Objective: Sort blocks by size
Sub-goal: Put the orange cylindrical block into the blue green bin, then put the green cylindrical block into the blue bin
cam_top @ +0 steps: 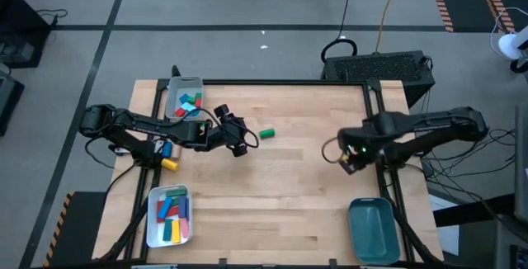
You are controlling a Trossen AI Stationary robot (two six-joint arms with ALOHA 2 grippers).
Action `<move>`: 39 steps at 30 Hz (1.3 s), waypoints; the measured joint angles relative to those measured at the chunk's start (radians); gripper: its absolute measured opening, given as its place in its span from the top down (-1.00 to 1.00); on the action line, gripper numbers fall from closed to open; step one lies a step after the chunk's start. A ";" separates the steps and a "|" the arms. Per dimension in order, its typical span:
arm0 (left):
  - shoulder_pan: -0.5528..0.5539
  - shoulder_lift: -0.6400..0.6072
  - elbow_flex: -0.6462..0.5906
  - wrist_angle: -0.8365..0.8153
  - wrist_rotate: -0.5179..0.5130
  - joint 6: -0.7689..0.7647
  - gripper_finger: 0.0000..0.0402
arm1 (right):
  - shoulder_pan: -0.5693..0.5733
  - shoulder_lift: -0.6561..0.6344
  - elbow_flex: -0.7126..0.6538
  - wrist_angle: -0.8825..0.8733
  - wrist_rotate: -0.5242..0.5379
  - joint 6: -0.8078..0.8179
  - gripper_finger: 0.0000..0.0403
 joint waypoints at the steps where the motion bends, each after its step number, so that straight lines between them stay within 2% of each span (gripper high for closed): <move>1: 0.000 0.000 0.000 0.003 0.000 0.002 -0.03 | 0.034 -0.007 0.000 0.000 -0.017 0.030 0.46; 7: 0.000 0.000 0.000 0.006 0.001 0.026 -0.03 | 0.242 -0.014 0.000 0.021 -0.138 0.199 0.45; 12: 0.000 0.000 0.004 0.014 0.001 0.054 -0.03 | 0.411 -0.014 0.000 0.151 -0.237 0.386 0.46; 16: 0.000 0.000 0.022 0.018 0.002 0.070 -0.03 | 0.543 -0.004 0.000 0.273 -0.245 0.535 0.45; 21: 0.000 0.000 0.026 0.021 0.002 0.088 -0.03 | 0.678 0.052 0.000 0.325 -0.244 0.685 0.45; 29: 0.000 0.000 0.026 0.107 0.003 0.122 -0.03 | 0.775 0.183 0.000 0.373 -0.235 0.766 0.37; 39: 0.000 0.000 0.026 0.147 0.004 0.095 -0.03 | 0.785 0.297 0.000 0.361 -0.229 0.656 0.08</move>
